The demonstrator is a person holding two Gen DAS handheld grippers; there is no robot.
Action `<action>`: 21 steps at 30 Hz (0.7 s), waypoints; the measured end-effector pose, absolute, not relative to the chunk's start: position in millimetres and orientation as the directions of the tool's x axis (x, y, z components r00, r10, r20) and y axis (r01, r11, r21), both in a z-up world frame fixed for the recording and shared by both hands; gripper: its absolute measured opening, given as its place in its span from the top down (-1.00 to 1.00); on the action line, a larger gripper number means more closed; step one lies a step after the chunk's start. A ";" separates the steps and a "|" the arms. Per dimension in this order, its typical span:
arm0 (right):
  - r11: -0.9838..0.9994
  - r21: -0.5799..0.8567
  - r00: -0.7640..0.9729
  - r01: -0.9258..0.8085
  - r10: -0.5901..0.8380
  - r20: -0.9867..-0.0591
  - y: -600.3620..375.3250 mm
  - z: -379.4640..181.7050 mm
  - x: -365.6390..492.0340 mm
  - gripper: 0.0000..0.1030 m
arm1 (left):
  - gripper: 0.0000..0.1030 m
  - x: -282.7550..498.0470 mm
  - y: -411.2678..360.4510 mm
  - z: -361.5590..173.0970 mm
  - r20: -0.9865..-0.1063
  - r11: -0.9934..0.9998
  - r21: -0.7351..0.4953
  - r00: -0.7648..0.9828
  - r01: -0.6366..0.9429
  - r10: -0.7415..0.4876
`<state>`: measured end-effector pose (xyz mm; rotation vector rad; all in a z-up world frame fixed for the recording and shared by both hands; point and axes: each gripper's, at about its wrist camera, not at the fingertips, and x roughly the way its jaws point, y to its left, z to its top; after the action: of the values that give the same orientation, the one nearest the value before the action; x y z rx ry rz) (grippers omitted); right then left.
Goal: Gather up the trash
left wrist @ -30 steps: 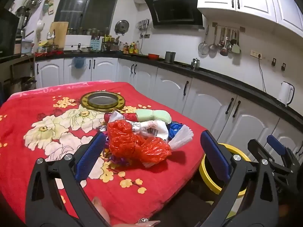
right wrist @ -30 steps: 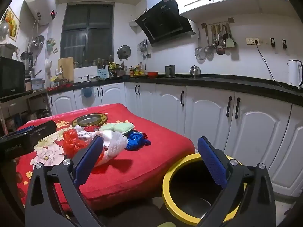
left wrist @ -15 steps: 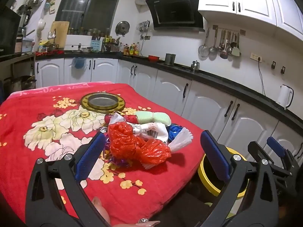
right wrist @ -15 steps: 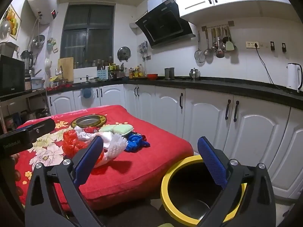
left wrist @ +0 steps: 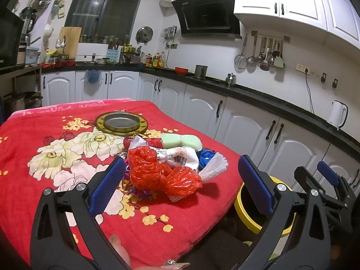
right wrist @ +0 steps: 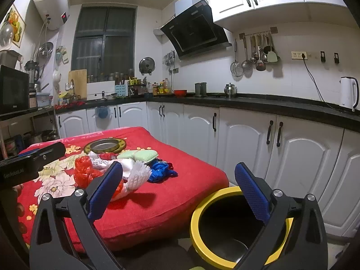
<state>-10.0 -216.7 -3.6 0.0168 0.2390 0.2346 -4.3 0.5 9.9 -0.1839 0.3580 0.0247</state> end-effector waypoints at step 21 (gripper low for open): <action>0.973 0.040 0.945 -0.227 0.230 -0.232 -220.6 3.5 -12.7 -0.88 | -0.79 -7.4 -1.6 12.2 -0.345 0.982 -0.178 0.939 -0.059 -0.006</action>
<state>-12.7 -220.6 3.5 0.0123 0.2379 0.2329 -7.4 -1.6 12.2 -0.1876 0.3513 0.0268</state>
